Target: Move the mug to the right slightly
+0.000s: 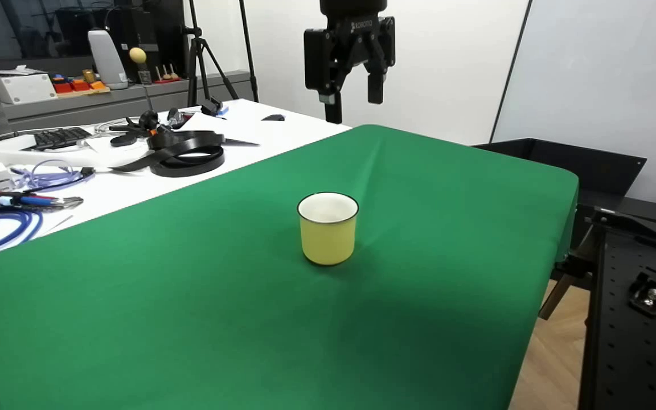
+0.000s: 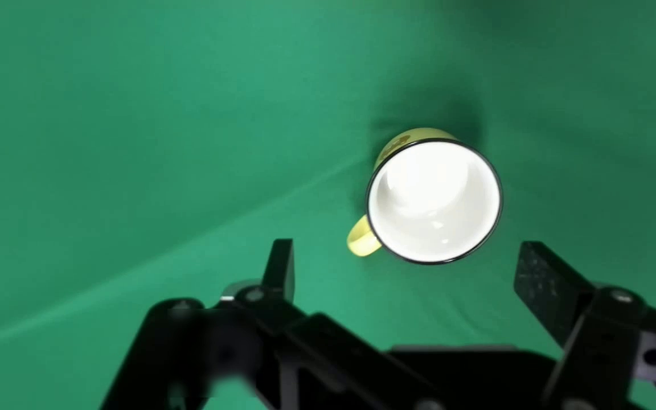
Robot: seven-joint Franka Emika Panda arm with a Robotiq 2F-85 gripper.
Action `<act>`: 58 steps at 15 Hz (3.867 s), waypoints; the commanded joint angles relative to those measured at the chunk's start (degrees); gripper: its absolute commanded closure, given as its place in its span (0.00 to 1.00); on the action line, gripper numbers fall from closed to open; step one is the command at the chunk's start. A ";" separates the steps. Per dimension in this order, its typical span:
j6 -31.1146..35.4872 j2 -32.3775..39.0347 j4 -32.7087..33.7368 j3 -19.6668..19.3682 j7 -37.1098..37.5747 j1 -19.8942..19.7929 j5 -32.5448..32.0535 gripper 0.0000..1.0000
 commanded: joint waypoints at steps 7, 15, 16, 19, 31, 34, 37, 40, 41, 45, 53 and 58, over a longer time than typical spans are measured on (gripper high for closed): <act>6.68 15.91 6.05 -1.81 -7.31 0.69 7.84 0.00; 8.92 22.41 9.66 -3.66 -6.65 0.90 7.73 0.00; 9.01 22.95 9.89 -4.03 -6.36 1.14 7.27 0.00; 9.10 24.38 10.63 -4.70 -5.84 1.56 6.76 0.32; 8.46 25.25 11.64 -4.62 -7.02 2.24 6.96 0.99; 8.28 24.47 11.75 -5.43 -6.67 1.99 6.55 0.98; 8.13 24.42 12.05 -7.72 -6.06 1.19 5.82 0.97; 7.93 24.80 12.42 -8.98 -6.85 -1.05 7.35 0.97; 7.93 24.99 12.50 -9.37 -6.86 -1.78 7.65 0.97; 7.29 25.69 12.97 -9.95 -6.98 -3.93 7.87 0.97; 4.75 23.58 12.47 -10.40 -6.27 -3.07 5.90 0.25; -1.58 18.66 11.84 -9.86 -6.20 -1.12 3.04 0.00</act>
